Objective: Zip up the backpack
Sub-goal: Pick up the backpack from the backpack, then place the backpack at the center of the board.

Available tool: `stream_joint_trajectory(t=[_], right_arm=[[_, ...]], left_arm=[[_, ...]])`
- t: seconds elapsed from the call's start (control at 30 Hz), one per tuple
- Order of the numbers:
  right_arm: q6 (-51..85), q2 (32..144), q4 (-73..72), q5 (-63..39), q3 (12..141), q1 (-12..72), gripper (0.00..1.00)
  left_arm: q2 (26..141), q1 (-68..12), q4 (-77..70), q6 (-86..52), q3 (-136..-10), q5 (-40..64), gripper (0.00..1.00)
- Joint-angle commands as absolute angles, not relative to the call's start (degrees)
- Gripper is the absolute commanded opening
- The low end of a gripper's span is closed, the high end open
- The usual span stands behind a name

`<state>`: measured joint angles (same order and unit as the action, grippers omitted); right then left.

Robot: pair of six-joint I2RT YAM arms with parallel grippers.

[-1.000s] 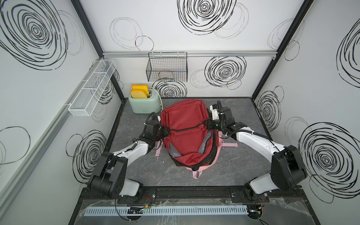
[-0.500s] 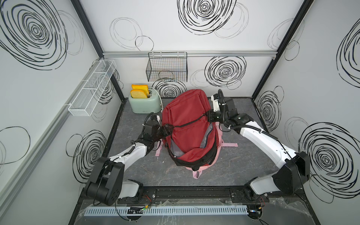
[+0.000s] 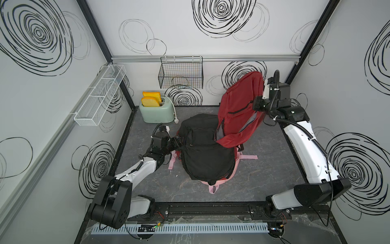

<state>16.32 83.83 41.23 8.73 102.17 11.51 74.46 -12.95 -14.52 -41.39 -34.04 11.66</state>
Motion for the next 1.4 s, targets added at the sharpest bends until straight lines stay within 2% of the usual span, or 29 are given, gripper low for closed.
stream_joint_trajectory(t=[0.0, 0.13, 0.3, 0.53, 0.77, 1.17, 1.37], right_arm=[[14.6, 84.8, 43.8, 10.2, 105.9, 8.5, 0.0], [13.7, 86.7, 45.4, 6.5, 108.2, 7.7, 0.0], [12.5, 88.2, 46.3, 6.9, 107.1, 7.6, 0.0], [12.1, 88.2, 44.9, 9.3, 100.1, 7.5, 0.0], [11.9, 89.7, 44.5, 16.1, 94.5, 6.5, 0.0], [15.5, 94.8, 32.7, 9.5, 77.6, 1.3, 0.0], [16.0, 99.8, 33.4, 10.3, 77.4, 0.0, 0.0]], left_arm=[[73.4, -12.4, -15.2, -42.2, -33.1, 10.5, 0.8], [73.2, -12.4, -15.4, -42.4, -32.9, 10.4, 0.79], [72.5, -12.3, -15.0, -42.5, -32.8, 9.9, 0.8], [71.0, -12.1, -14.1, -42.8, -32.3, 7.6, 0.8], [68.9, -12.2, -12.2, -43.0, -31.7, 3.8, 0.8], [68.3, -12.3, -12.0, -43.0, -31.5, 2.7, 0.8], [68.4, -12.3, -12.0, -43.1, -31.4, 2.4, 0.8]])
